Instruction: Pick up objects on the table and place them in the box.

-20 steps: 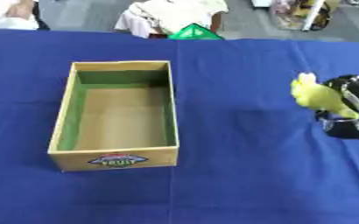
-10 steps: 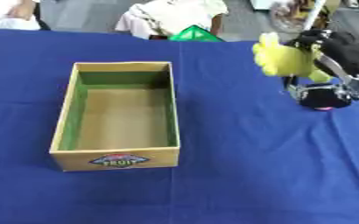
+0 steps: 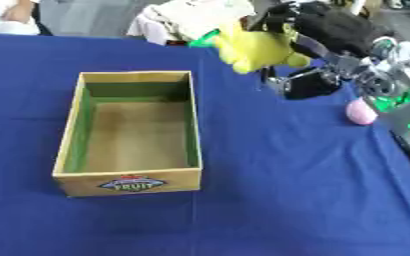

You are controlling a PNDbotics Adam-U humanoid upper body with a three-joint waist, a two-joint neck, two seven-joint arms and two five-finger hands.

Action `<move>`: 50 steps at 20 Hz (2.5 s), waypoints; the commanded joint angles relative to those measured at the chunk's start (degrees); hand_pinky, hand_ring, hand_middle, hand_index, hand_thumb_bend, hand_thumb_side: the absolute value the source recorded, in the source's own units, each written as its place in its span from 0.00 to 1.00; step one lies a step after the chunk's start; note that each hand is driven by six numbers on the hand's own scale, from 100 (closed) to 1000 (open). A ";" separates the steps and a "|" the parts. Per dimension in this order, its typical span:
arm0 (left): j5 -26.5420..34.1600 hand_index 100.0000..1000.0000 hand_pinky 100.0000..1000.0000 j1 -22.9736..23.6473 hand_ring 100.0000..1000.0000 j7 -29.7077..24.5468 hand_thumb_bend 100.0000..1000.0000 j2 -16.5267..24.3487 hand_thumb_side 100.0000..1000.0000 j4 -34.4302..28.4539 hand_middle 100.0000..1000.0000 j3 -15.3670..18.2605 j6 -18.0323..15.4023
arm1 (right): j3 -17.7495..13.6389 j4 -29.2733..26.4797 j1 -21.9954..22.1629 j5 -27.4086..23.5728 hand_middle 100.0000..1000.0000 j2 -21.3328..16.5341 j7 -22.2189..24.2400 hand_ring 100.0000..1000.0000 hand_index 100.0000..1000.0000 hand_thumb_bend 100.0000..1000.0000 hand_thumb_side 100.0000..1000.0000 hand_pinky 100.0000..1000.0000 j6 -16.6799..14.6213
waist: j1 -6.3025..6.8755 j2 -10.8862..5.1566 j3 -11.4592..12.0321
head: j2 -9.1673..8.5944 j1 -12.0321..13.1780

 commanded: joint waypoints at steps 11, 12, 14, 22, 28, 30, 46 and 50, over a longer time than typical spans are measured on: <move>1.20 0.74 0.74 -2.15 0.86 -1.36 0.20 -0.77 0.71 -0.85 0.70 -0.86 -0.01 | 8.01 10.86 -17.86 3.02 0.65 13.72 8.81 0.71 0.78 0.00 0.10 0.75 -1.90 | 0.61 0.27 0.80 | 0.29 -1.90; 1.26 0.74 0.74 -2.22 0.86 -1.44 0.20 -0.84 0.71 -0.85 0.70 -0.90 0.00 | 8.53 12.10 -19.09 3.54 0.65 14.82 8.95 0.71 0.78 0.00 0.09 0.75 -2.31 | 0.62 0.31 0.80 | 0.29 -1.98; 1.41 0.74 0.74 -2.39 0.86 -1.59 0.20 -1.00 0.71 -0.85 0.70 -1.03 0.02 | 9.66 14.41 -20.85 4.89 0.65 16.94 9.13 0.71 0.77 0.00 0.09 0.75 -3.33 | 0.62 0.33 0.89 | 0.29 -2.19; 2.01 0.74 0.74 -2.89 0.86 -2.25 0.20 -1.45 0.71 -0.85 0.70 -1.44 0.09 | 12.74 22.11 -22.20 9.68 0.65 22.12 8.99 0.71 0.77 0.00 0.09 0.75 -7.06 | 0.56 0.17 1.21 | 0.29 -2.49; 2.22 0.74 0.74 -2.94 0.86 -2.51 0.20 -1.52 0.71 -0.85 0.70 -1.59 0.17 | 14.74 26.05 -22.16 11.83 0.65 24.63 9.46 0.72 0.77 0.00 0.09 0.74 -9.33 | 0.61 0.27 1.35 | 0.29 -2.79; 2.28 0.74 0.74 -3.01 0.86 -2.57 0.20 -1.58 0.71 -0.85 0.70 -1.64 0.17 | 15.37 27.41 -22.11 12.74 0.66 25.43 9.74 0.72 0.77 0.00 0.10 0.74 -10.13 | 0.61 0.30 1.42 | 0.29 -2.88; 2.62 0.74 0.74 -3.17 0.86 -3.03 0.19 -1.77 0.72 -0.85 0.70 -1.93 0.32 | 16.92 33.24 -22.17 18.58 0.71 28.28 10.33 0.75 0.79 0.04 0.13 0.76 -14.39 | 0.63 0.47 1.61 | 0.29 -2.78; 2.69 0.74 0.74 -3.18 0.86 -3.12 0.19 -1.77 0.72 -0.85 0.70 -1.99 0.35 | 17.28 32.98 -22.38 20.26 0.73 28.67 9.98 0.77 0.80 0.07 0.13 0.76 -15.38 | 0.63 0.46 1.61 | 0.29 -2.87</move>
